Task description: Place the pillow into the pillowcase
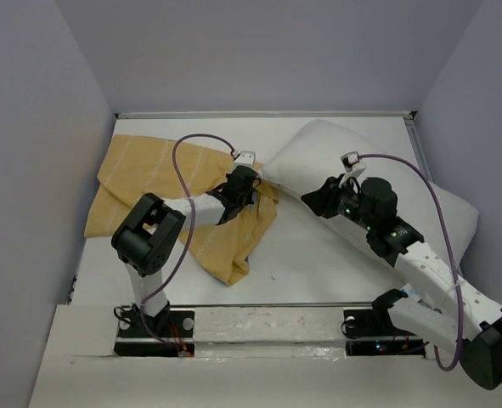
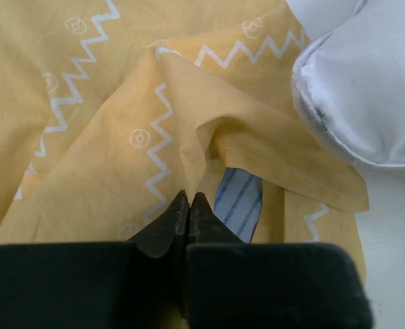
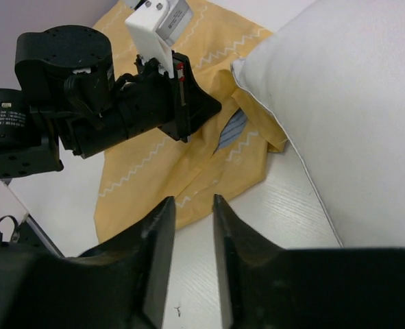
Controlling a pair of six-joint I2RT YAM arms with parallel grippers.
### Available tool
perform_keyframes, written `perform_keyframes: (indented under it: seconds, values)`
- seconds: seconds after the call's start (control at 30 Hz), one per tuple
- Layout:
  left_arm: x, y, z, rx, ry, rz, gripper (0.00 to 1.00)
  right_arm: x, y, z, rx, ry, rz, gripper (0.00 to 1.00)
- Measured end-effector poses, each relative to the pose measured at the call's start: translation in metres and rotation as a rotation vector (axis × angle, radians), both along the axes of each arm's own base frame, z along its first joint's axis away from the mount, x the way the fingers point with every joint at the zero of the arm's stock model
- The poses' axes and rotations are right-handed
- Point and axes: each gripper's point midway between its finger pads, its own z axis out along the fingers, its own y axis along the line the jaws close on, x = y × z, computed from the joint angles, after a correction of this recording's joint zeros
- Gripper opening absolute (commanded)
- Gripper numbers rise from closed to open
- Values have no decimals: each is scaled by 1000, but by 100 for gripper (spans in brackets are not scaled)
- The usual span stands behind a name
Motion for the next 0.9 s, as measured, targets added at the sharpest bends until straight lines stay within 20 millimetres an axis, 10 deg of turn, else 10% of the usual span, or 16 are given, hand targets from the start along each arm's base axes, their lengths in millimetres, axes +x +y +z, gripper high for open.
perform_keyframes:
  seconds: [0.07,0.23,0.5,0.7,0.9]
  values:
    - [-1,1,-2,7,5,3,0,2,-1,-2,-10,-1,-5,57]
    - [-7,5,11,-21,-13,2,0,17,-6,-11,-76,24,-58,61]
    - [-33,10,82,-188,-127,-28,0,78,-26,14,-305,-32,-226,98]
    - [-39,3,106,-263,-161,-74,0,137,-43,36,-475,-98,-349,100]
    - [-42,1,120,-321,-177,-106,0,207,-68,-6,-646,18,-402,100]
